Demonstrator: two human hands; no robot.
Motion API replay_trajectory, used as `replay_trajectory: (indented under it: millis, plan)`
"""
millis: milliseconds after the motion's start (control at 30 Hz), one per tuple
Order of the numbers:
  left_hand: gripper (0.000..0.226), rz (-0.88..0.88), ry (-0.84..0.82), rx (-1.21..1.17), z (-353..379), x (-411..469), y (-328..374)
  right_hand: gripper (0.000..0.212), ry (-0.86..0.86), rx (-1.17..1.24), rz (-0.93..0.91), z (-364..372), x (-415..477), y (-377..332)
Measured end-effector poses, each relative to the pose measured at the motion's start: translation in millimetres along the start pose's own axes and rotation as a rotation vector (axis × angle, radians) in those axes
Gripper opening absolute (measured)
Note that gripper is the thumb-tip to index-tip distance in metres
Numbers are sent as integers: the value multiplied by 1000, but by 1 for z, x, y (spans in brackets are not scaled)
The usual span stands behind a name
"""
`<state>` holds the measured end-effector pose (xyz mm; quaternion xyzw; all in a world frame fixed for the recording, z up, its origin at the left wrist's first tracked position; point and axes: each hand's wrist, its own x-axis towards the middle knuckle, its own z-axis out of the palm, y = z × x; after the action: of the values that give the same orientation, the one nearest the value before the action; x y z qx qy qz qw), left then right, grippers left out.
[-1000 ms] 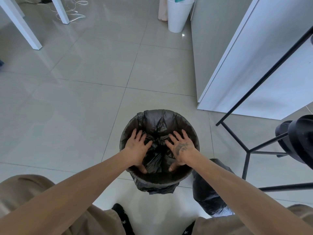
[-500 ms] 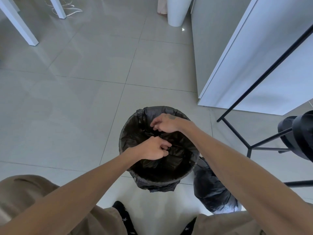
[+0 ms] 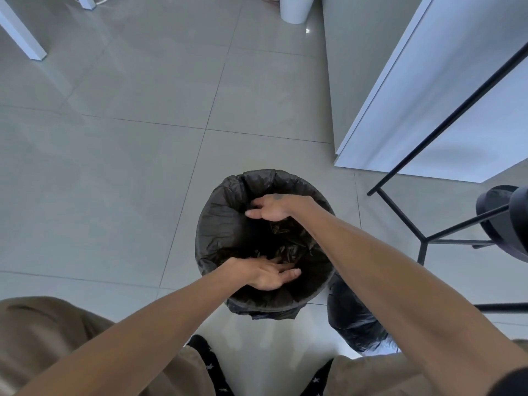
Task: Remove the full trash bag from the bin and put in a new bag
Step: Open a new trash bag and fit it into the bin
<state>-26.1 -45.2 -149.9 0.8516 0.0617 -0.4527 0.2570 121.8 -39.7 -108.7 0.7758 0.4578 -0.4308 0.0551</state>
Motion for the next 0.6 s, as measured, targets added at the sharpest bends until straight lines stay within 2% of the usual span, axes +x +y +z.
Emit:
replay_trajectory:
  millis: [100,233,333,400,467,533,600]
  plan:
    - [76,16,41,-3,-3,-3,1,70,27,54,-21,5,-4,0]
    - [73,116,176,98,-14,-27,5,53,106,77,-88,-2,-32,-1]
    - [63,197,272,174,-29,-64,-3,40,208,0,-140,-3,-59,7]
    - [57,223,448,380,-43,-87,-17,35,241,-168,-145,4,-75,13]
    - [62,165,533,592,-54,-96,-35,44,209,-448,-111,17,-84,20]
    - [75,12,456,711,-56,-96,-48,68,112,-684,-60,35,-85,26]
    - [83,-103,359,809,-51,-89,-56,84,57,-821,23,50,-78,33]
